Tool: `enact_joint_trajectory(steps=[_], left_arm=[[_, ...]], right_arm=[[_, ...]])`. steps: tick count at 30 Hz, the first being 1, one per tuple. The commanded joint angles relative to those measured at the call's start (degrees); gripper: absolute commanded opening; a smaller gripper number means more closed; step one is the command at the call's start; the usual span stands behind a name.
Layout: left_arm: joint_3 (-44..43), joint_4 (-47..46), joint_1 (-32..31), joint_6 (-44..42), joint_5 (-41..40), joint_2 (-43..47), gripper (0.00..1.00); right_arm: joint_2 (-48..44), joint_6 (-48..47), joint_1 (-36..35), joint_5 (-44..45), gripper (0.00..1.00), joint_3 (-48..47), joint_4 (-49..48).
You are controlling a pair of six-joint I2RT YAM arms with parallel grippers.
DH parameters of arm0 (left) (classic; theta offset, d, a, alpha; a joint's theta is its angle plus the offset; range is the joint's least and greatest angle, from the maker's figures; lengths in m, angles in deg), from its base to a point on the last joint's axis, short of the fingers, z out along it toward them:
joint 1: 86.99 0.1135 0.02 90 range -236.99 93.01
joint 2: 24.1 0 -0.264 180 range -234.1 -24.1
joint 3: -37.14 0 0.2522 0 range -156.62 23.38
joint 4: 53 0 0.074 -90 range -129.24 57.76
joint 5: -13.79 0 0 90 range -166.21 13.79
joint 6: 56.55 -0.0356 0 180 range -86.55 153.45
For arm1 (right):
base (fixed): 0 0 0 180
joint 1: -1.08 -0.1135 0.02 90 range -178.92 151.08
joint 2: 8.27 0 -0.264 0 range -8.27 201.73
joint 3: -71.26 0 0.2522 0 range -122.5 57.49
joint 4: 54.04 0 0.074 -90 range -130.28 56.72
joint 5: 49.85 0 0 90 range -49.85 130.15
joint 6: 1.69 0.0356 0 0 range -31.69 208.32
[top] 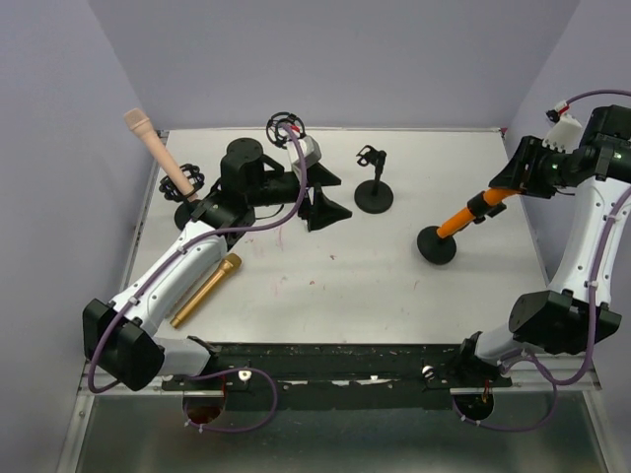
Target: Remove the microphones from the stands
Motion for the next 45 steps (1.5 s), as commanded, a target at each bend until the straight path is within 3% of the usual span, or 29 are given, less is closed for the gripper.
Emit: enact_joint_trajectory(steps=[1,8,12,16,20,26,29,39,40,45], left_arm=[[-3.93,1.53,0.09,-1.86,1.46,-2.05,0.96],[-8.24,3.74,-0.09,-3.45,0.23,-4.86,0.99],[-9.39,3.92,0.27,-3.36,1.98,-4.87,0.98],[-7.46,5.4,0.27,-8.78,1.64,-2.94,0.98],[-6.23,9.98,0.27,-15.21,-1.35,-1.36,0.97],[-2.36,5.95,-1.22,-16.54,-5.04,-0.03,0.98],[-2.88,5.77,-3.16,-16.37,-7.85,-1.35,0.98],[-1.83,5.5,-3.87,-17.33,-11.9,-1.88,0.98],[-1.48,5.68,-3.78,-17.94,-12.34,-1.62,0.98],[-0.69,5.42,-3.78,-18.48,-14.36,-1.44,0.99]], right_arm=[[2.06,2.81,-2.44,-11.2,0.19,-3.66,-3.48],[8.38,3.16,-19.22,-8.3,0.18,-8.66,-5.5],[13.65,5.88,-21.97,-13.38,0.11,-15.86,-6.38],[18.49,8.33,-25.74,-12.08,0.04,-20.88,-6.65],[19.82,10.37,-31.97,-6.03,0.02,-20.81,-7.61],[17.88,20.72,-41.91,8.73,0.04,-12.99,-13.49],[18.59,24.43,-44.46,9.03,0.13,-12.19,-14.29],[18.76,25.67,-45.52,-5.55,0.76,-8.76,-20.26],[19.02,25.23,-45.52,-7.49,0.99,-9.81,-20.62],[20.08,24.26,-45.52,-11.9,1.0,-13.24,-21.59]])
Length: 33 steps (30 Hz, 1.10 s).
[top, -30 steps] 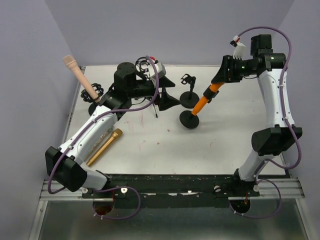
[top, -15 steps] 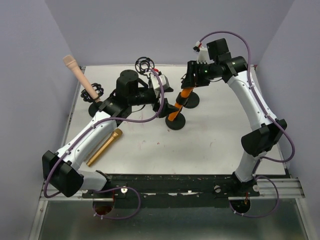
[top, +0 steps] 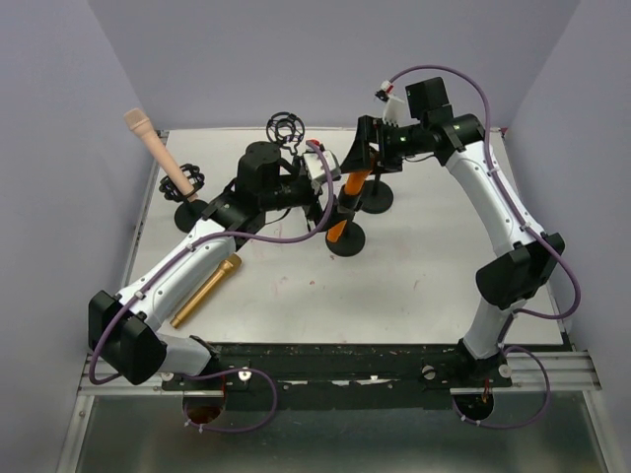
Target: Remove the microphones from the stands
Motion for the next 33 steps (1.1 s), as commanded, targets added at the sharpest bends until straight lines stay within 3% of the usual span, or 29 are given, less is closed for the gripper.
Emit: enact_joint_trajectory(steps=[1,6,14,20,24,29,33], left_arm=[[1.17,-1.07,-0.08,-1.19,-3.91,0.92,0.98],[1.78,-5.64,0.09,4.08,-7.96,-0.04,0.99],[-2.08,-9.6,-0.08,9.98,-10.25,-6.98,0.98],[-7.7,-9.34,0.0,12.0,-9.46,-13.22,0.95],[-11.03,-7.95,-0.08,10.6,-7.88,-15.51,0.8],[-14.03,-2.23,0.7,6.55,-2.44,-17.09,0.43],[-15.09,1.29,3.16,6.29,5.64,-17.27,0.26]], right_arm=[[1.22,0.02,-0.35,-6.26,1.0,-3.97,-1.74],[0.0,-3.49,-0.26,-3.11,1.0,-5.56,-2.44],[-1.15,-7.01,1.14,11.12,1.0,-10.57,-3.85],[-6.15,-6.49,5.01,10.88,1.0,-4.26,-10.35],[-8.18,-6.66,5.1,13.24,1.0,-0.82,-10.8],[-9.85,-8.86,5.45,12.2,1.0,2.08,-9.21],[-10.56,-12.19,5.8,8.25,1.0,3.75,-8.25]])
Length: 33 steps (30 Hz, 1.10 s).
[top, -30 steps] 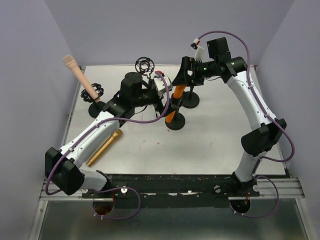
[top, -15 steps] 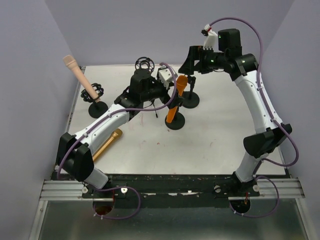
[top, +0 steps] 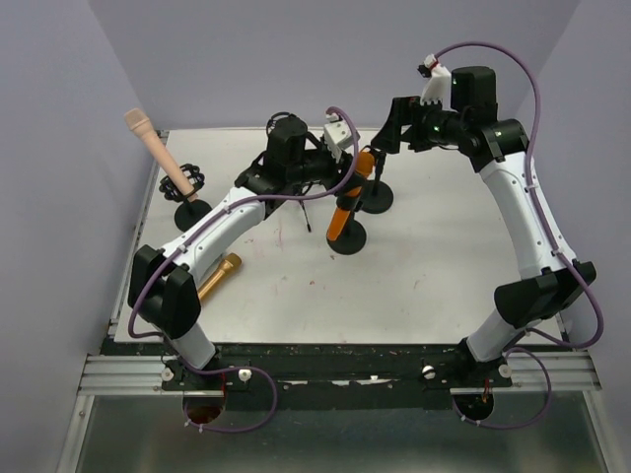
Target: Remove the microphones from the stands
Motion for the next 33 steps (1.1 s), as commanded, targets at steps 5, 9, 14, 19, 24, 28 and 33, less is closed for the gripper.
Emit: enact_joint_trajectory(steps=[5,9,14,19,24,28,33], left_arm=[[-3.97,8.32,8.04,-2.88,29.82,0.02,0.23],[-12.56,20.67,11.21,-6.81,42.07,-3.57,0.21],[-21.63,39.42,10.86,-23.06,43.06,-6.75,0.2],[-21.29,48.48,10.51,-33.7,40.6,-5.96,0.4],[-13.66,45.61,10.16,-36.01,32.52,-1.57,0.64],[-5.76,32.29,9.81,-28.41,23.31,4.22,0.98],[1.29,21.18,9.55,-24.77,19.76,9.94,0.99]], right_arm=[[-3.22,-8.81,1.29,-9.99,1.0,2.62,-0.33],[-4.63,-12.86,1.29,-13.77,1.0,5.87,-3.14],[-5.77,-14.96,1.29,-18.7,1.0,10.35,-5.52],[-8.57,-23.39,1.2,-23.96,1.0,16.84,-5.61],[-12.8,-26.66,1.29,-25.38,0.99,25.02,-7.72],[-13.07,-27.18,1.29,-26.0,1.0,26.09,-7.28],[-13.07,-32.88,1.37,-28.8,0.98,28.28,-5.09]])
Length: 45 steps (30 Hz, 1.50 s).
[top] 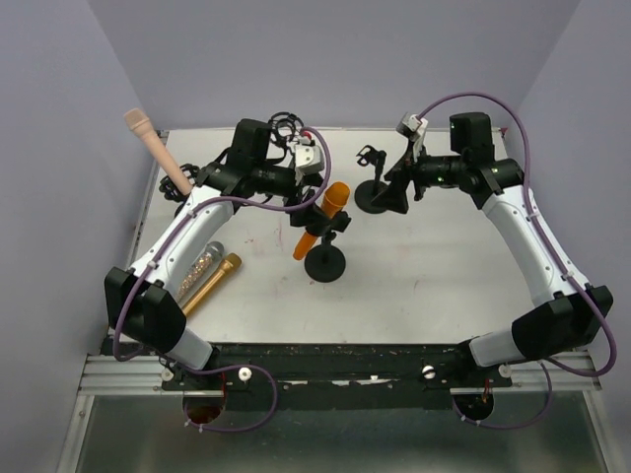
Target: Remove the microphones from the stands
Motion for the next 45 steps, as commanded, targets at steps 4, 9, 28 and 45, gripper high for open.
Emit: enact_joint_trajectory(steps=[4,9,28,45], left_arm=[[3.23,-12.0,-0.38,3.5,-3.64,4.49,0.98],[-2.74,-4.55,-0.99,2.28,-0.74,0.89,0.91],[-6.36,1.19,-6.62,12.98,-21.99,0.52,0.82],[-3.81,7.51,-6.71,-4.56,-4.0,2.55,0.11]], right_arm=[[-2.69,-17.96,0.24,-8.28,0.94,8.28,0.26],[-0.6,-24.3,-0.2,-11.09,0.95,9.81,-3.98],[10.94,-43.04,-6.35,-12.16,0.95,2.31,6.85],[9.61,-29.32,-6.61,-14.61,0.97,6.98,-8.64]])
